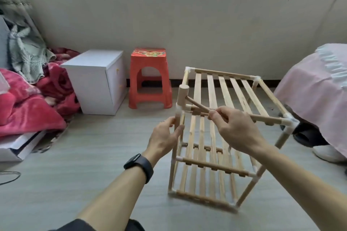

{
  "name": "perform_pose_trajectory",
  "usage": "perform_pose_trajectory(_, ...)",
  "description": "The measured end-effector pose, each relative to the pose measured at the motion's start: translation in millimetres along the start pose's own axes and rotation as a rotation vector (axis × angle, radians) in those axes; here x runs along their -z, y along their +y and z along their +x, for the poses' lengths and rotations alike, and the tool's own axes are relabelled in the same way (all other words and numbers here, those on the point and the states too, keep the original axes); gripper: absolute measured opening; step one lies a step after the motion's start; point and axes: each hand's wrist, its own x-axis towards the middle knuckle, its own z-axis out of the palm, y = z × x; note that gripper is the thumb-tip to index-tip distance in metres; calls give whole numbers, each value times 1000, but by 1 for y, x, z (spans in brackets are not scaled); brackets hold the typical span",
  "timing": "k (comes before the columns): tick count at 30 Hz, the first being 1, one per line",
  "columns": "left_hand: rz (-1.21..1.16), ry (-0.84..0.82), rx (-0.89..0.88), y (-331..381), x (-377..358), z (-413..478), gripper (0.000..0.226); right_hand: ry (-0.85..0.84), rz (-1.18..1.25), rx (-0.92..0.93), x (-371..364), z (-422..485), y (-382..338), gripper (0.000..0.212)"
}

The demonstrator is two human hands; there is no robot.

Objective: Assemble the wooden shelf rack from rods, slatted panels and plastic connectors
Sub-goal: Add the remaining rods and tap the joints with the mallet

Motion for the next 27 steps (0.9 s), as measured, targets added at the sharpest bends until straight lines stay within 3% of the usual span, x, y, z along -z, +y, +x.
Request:
perform_pose_trajectory(2,-36,-7,26,1,-4,4,24,55,31,50,3,3,-6,19)
perform_pose_trajectory(6,-23,-34,53,-5,-7,6,31,190,63,174,6,8,-18,24)
perform_pose_trajectory(9,-16,-33,50,-8,-9,7,26,-99,-325,83,5,15,-17,32)
perform_pose_trajectory(10,-11,-32,48,-9,-9,8,25,-120,-406,59,6,17,-17,32)
perform_pose_trajectory(14,18,-34,40,-11,-10,8,24,167,-192,213,14,18,-20,23)
perform_pose_trajectory(16,15,-37,39,-10,-10,8,23,115,-266,220,13,15,-19,26)
perform_pose_trajectory(18,15,-30,40,-9,-9,7,24,-89,-459,95,8,12,-15,30)
perform_pose_trajectory(19,17,-26,40,-9,-10,7,24,-101,-482,62,8,13,-12,31)
perform_pose_trajectory(22,26,-27,38,-8,-10,6,22,83,-328,137,9,11,-11,26)
perform_pose_trajectory(27,7,-15,37,-9,-9,5,18,-40,-492,55,2,7,-9,31)
